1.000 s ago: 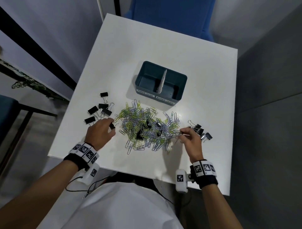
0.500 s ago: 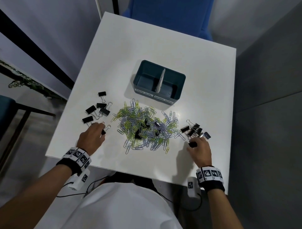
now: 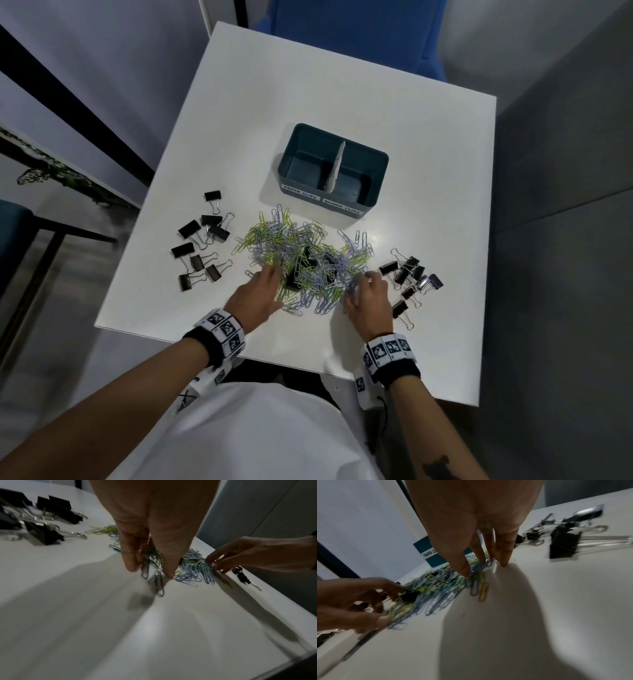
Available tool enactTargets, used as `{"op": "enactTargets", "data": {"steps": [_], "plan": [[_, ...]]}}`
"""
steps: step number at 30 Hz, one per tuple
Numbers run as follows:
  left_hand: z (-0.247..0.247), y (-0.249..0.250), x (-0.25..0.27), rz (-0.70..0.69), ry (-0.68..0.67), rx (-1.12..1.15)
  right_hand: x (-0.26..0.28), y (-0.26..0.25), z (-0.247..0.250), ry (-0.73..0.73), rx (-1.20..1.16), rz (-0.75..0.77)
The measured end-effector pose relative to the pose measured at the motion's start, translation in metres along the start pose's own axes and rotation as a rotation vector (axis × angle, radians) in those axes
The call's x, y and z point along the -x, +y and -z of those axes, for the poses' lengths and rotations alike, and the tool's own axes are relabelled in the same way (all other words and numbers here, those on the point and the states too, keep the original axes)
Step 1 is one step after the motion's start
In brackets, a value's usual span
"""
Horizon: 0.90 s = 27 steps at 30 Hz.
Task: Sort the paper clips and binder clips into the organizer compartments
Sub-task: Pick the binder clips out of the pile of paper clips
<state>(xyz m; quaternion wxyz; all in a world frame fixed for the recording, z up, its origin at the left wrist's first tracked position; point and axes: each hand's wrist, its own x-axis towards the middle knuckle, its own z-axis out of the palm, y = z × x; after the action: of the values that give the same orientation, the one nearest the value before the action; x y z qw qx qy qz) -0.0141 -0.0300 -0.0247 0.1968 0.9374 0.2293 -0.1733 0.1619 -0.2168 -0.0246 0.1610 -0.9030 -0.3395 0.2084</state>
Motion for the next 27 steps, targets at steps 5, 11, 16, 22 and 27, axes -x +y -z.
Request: {"op": "enactTargets", "data": {"steps": [5, 11, 16, 22, 27], "plan": [[0.011, 0.013, -0.011, -0.029, 0.058, 0.070, -0.007, -0.016, 0.000, -0.124, -0.091, 0.114], [0.019, 0.012, -0.009, -0.074, 0.091, 0.049, 0.005, 0.004, 0.005, 0.003, -0.112, 0.096], [0.011, 0.025, -0.030, 0.027, 0.042, 0.126, -0.002, -0.010, -0.005, -0.084, -0.051, 0.116], [0.016, 0.036, -0.047, 0.136, 0.062, 0.164, -0.017, -0.030, -0.013, -0.100, -0.005, 0.054], [0.023, 0.031, -0.051, 0.102, 0.113, 0.254, -0.025, -0.036, -0.010, -0.113, 0.018, 0.054]]}}
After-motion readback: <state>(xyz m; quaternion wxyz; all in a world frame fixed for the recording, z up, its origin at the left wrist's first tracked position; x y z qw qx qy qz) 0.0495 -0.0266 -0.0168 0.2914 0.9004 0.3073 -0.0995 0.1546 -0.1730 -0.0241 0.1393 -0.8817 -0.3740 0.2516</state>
